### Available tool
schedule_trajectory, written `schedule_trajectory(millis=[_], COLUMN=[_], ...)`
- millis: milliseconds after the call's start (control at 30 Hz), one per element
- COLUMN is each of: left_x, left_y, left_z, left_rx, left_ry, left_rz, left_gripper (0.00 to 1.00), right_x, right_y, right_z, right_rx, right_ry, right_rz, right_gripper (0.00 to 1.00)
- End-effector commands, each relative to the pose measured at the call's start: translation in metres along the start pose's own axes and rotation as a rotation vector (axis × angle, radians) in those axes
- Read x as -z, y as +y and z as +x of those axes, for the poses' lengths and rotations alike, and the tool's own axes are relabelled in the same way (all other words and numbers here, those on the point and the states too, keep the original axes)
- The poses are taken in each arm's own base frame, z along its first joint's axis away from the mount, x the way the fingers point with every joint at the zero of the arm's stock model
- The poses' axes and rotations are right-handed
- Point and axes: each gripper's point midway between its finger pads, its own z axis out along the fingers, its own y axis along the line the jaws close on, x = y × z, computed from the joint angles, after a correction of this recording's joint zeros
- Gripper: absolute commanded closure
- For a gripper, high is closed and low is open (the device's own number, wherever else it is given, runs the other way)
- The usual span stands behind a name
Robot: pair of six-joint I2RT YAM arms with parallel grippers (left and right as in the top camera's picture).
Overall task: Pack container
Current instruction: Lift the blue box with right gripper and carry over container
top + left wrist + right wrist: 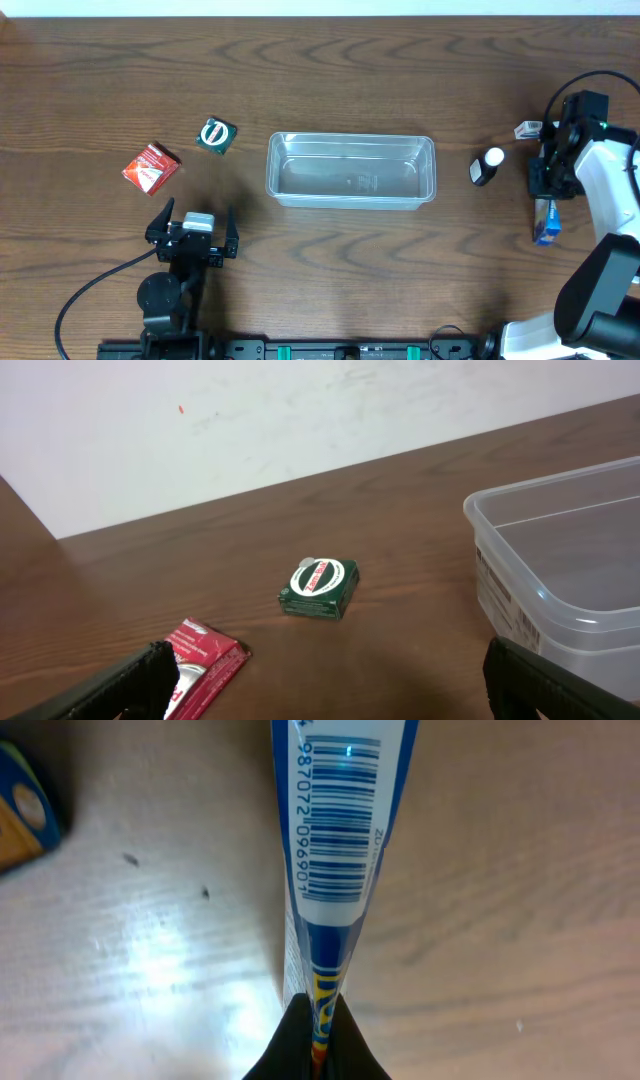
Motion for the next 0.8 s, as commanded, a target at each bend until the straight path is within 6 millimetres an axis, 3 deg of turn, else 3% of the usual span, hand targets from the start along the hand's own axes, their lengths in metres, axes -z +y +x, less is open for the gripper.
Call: schedule_trajectory(millis=[0, 167, 267, 300, 433, 633, 767], left_x=[-0.001, -0.001, -0.001, -0.001, -0.001, -0.001, -0.001], left_y=[-0.005, -0.005, -0.005, -0.005, -0.005, -0.005, -0.005], left_z=[0.016, 0.016, 0.016, 0.016, 0.016, 0.016, 0.016], left_rx=[-0.005, -0.005, -0.005, -0.005, -0.005, -0.005, -0.005], left_ry=[0.047, 0.047, 0.047, 0.047, 0.047, 0.047, 0.047], left_rz=[0.019, 0.019, 0.019, 0.019, 0.019, 0.019, 0.019], left_gripper=[0.02, 0.02, 0.02, 0.02, 0.02, 0.02, 0.02], right_x=[0.034, 0.1, 0.163, 0.171, 0.231, 0.258, 0.259], right_y=[-0.023, -0.009, 0.019, 0.024, 0.091, 0.194, 0.238], right_z=[-0.017, -0.044, -0.067, -0.069, -0.072, -0.036, -0.021], right_rx=[-0.028, 0.111, 0.302, 0.335, 0.757, 1.321, 1.516], right_ry=[-0.07, -0.219, -0.406, -0.432, -0.639, -0.752, -0.769], right_rz=[0.068, -0.021, -0.072, -0.077, -0.124, -0.137, -0.133], right_gripper=[0.99, 0.99, 0.99, 0.99, 0.99, 0.99, 0.99])
